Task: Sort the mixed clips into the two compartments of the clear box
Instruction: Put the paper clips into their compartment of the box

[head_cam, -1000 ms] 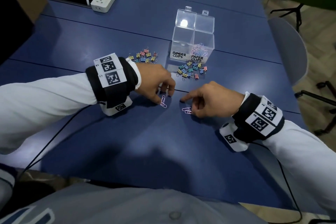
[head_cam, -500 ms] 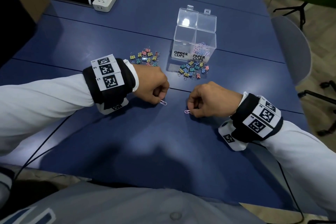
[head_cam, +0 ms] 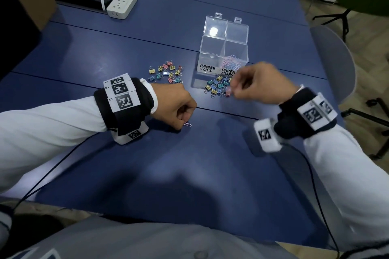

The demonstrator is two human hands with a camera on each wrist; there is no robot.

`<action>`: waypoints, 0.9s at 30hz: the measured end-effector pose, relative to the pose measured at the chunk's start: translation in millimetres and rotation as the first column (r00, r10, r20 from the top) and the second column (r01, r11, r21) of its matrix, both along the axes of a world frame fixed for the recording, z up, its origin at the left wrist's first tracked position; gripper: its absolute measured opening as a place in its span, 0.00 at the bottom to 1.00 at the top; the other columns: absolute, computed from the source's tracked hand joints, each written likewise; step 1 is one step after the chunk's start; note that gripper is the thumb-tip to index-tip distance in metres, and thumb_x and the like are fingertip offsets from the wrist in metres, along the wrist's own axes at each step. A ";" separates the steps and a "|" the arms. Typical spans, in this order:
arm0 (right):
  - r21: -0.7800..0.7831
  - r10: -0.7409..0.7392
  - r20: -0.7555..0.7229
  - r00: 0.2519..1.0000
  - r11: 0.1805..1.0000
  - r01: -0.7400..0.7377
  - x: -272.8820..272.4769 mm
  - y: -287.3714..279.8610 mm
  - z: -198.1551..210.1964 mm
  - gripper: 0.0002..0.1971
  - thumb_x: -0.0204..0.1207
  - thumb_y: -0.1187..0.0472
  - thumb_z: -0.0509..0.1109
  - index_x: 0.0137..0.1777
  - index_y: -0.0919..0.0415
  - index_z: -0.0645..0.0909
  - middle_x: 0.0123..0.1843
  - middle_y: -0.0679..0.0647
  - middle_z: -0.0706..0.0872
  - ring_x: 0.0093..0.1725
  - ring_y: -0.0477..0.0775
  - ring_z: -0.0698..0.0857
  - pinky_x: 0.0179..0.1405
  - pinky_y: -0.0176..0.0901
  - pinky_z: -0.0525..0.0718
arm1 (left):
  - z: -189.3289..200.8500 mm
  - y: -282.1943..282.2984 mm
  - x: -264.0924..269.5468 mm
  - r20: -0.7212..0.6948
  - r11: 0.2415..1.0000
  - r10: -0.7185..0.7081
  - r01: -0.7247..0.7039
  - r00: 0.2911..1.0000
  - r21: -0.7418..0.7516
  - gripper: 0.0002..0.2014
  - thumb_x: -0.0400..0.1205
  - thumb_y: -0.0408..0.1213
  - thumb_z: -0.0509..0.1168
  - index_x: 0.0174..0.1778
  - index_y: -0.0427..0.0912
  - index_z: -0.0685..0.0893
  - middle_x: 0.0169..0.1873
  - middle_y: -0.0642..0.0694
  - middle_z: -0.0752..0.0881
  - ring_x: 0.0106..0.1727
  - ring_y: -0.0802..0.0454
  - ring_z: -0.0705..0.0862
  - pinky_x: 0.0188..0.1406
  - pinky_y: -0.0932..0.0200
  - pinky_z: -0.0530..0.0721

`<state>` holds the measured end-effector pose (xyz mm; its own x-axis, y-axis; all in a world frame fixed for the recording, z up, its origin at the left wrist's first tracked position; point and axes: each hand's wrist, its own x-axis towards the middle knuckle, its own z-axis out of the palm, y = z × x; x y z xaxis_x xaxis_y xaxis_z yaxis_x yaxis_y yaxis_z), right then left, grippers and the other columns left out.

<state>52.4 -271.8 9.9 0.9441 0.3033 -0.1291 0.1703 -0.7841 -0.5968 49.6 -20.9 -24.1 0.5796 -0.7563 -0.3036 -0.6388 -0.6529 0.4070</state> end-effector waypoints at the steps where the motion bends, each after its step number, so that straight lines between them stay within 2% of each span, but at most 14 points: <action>1: 0.076 -0.068 0.021 0.997 0.995 0.066 11.9 -5.3 9.1 0.04 0.66 0.65 0.77 0.36 0.56 0.85 0.32 0.52 0.89 0.27 0.46 0.83 0.35 0.39 0.86 | 0.2 -0.3 0.0 -0.013 1.000 0.000 0.000 1.000 -0.007 0.05 0.67 0.37 0.74 0.33 0.50 0.83 0.26 0.56 0.86 0.29 0.63 0.83 0.32 0.65 0.84; 3: 0.182 -0.190 0.088 0.978 0.968 0.172 35.9 -13.0 23.9 0.06 0.68 0.67 0.76 0.36 0.56 0.85 0.30 0.55 0.87 0.24 0.47 0.83 0.30 0.40 0.87 | -0.1 -2.0 0.0 -0.042 1.000 0.003 -0.003 0.999 -0.011 0.06 0.66 0.37 0.74 0.32 0.49 0.83 0.27 0.55 0.86 0.29 0.62 0.83 0.35 0.59 0.86; 5: 0.215 -0.276 0.137 0.951 0.946 0.244 57.3 -14.9 30.6 0.06 0.67 0.66 0.77 0.34 0.55 0.84 0.29 0.54 0.85 0.23 0.47 0.82 0.26 0.42 0.85 | -0.5 -6.0 0.4 -0.069 1.000 0.000 0.000 0.998 0.005 0.06 0.65 0.37 0.74 0.32 0.49 0.83 0.27 0.55 0.86 0.29 0.61 0.83 0.37 0.57 0.87; 9: 0.071 -0.297 0.130 0.946 0.954 0.290 82.5 -4.3 23.1 0.03 0.65 0.62 0.77 0.36 0.57 0.86 0.31 0.52 0.87 0.28 0.47 0.84 0.23 0.38 0.81 | 10.6 -15.4 4.5 -0.099 0.999 0.003 -0.006 0.995 -0.032 0.06 0.67 0.36 0.75 0.33 0.48 0.84 0.26 0.56 0.87 0.29 0.64 0.83 0.36 0.62 0.85; 11: 0.025 -0.268 0.148 0.952 0.963 0.268 84.9 -0.6 15.9 0.04 0.66 0.59 0.79 0.38 0.58 0.88 0.31 0.51 0.88 0.30 0.48 0.85 0.19 0.31 0.79 | 25.3 -19.5 14.3 -0.026 0.995 0.042 -0.044 0.999 -0.093 0.06 0.69 0.39 0.76 0.32 0.48 0.84 0.24 0.58 0.85 0.28 0.65 0.82 0.34 0.67 0.82; 13: 0.000 -0.245 0.175 0.954 0.969 0.249 83.4 -0.4 10.4 0.06 0.67 0.57 0.80 0.39 0.57 0.88 0.31 0.51 0.88 0.28 0.46 0.85 0.22 0.28 0.80 | 45.6 -23.7 29.5 0.059 0.980 0.115 -0.104 0.992 -0.168 0.05 0.69 0.38 0.76 0.32 0.50 0.85 0.23 0.61 0.84 0.27 0.65 0.82 0.33 0.69 0.81; 15: 0.021 -0.252 0.187 0.950 0.967 0.252 80.6 -3.5 7.3 0.06 0.67 0.57 0.81 0.41 0.56 0.89 0.33 0.50 0.89 0.25 0.42 0.84 0.27 0.30 0.83 | 65.7 -30.6 48.9 0.114 0.957 0.188 -0.156 0.975 -0.243 0.04 0.69 0.37 0.75 0.35 0.49 0.87 0.26 0.60 0.85 0.28 0.66 0.82 0.33 0.75 0.78; 16: 0.057 -0.269 0.191 0.944 0.963 0.263 78.6 -6.6 6.1 0.06 0.68 0.57 0.80 0.43 0.56 0.89 0.33 0.49 0.89 0.23 0.41 0.84 0.26 0.29 0.83 | 74.4 -36.8 59.5 0.137 0.945 0.221 -0.178 0.966 -0.273 0.04 0.69 0.37 0.75 0.36 0.49 0.87 0.28 0.60 0.86 0.28 0.67 0.81 0.32 0.77 0.76; 17: 0.106 -0.290 0.193 0.937 0.956 0.274 76.2 -10.2 5.4 0.06 0.69 0.57 0.79 0.44 0.56 0.89 0.32 0.48 0.89 0.23 0.40 0.85 0.23 0.29 0.81 | 80.9 -44.1 70.3 0.159 0.933 0.251 -0.195 0.955 -0.301 0.04 0.69 0.38 0.74 0.37 0.48 0.88 0.30 0.59 0.87 0.29 0.67 0.81 0.33 0.77 0.76; 19: 0.214 -0.338 0.202 0.919 0.931 0.295 71.0 -17.9 4.2 0.07 0.72 0.58 0.77 0.48 0.58 0.89 0.32 0.48 0.89 0.26 0.43 0.87 0.20 0.33 0.81 | 88.6 -61.5 89.6 0.193 0.913 0.299 -0.222 0.935 -0.342 0.04 0.70 0.39 0.74 0.39 0.47 0.88 0.33 0.55 0.89 0.32 0.63 0.82 0.38 0.71 0.80; 21: 0.304 -0.395 0.219 0.892 0.897 0.322 64.3 -24.2 1.9 0.06 0.73 0.60 0.75 0.48 0.58 0.89 0.33 0.50 0.88 0.27 0.45 0.88 0.20 0.37 0.82 | 88.2 -79.4 103.8 0.223 0.909 0.329 -0.243 0.918 -0.339 0.05 0.70 0.39 0.74 0.40 0.46 0.88 0.35 0.53 0.89 0.34 0.59 0.83 0.43 0.64 0.83; 23: 0.342 -0.446 0.217 0.868 0.868 0.361 56.8 -28.8 -3.5 0.04 0.71 0.61 0.74 0.45 0.57 0.87 0.31 0.50 0.87 0.27 0.47 0.86 0.20 0.37 0.80 | 82.9 -93.9 112.6 0.250 0.921 0.330 -0.251 0.910 -0.298 0.06 0.71 0.38 0.74 0.42 0.45 0.88 0.34 0.53 0.87 0.35 0.58 0.81 0.48 0.59 0.84; 25: 0.324 -0.471 0.168 0.866 0.856 0.402 47.4 -32.1 -13.6 0.03 0.70 0.62 0.75 0.43 0.55 0.86 0.31 0.50 0.86 0.29 0.48 0.86 0.23 0.34 0.79 | 75.1 -100.8 116.8 0.262 0.943 0.295 -0.235 0.919 -0.234 0.07 0.73 0.38 0.74 0.45 0.45 0.90 0.34 0.53 0.86 0.36 0.59 0.80 0.47 0.60 0.82; 27: 0.284 -0.459 0.111 0.882 0.865 0.414 36.5 -34.3 -26.8 0.05 0.68 0.61 0.76 0.42 0.51 0.84 0.33 0.49 0.86 0.33 0.49 0.86 0.30 0.37 0.81 | 69.3 -96.4 117.6 0.303 0.954 0.272 -0.215 0.913 -0.209 0.08 0.75 0.39 0.71 0.49 0.46 0.91 0.40 0.50 0.90 0.40 0.58 0.82 0.47 0.66 0.74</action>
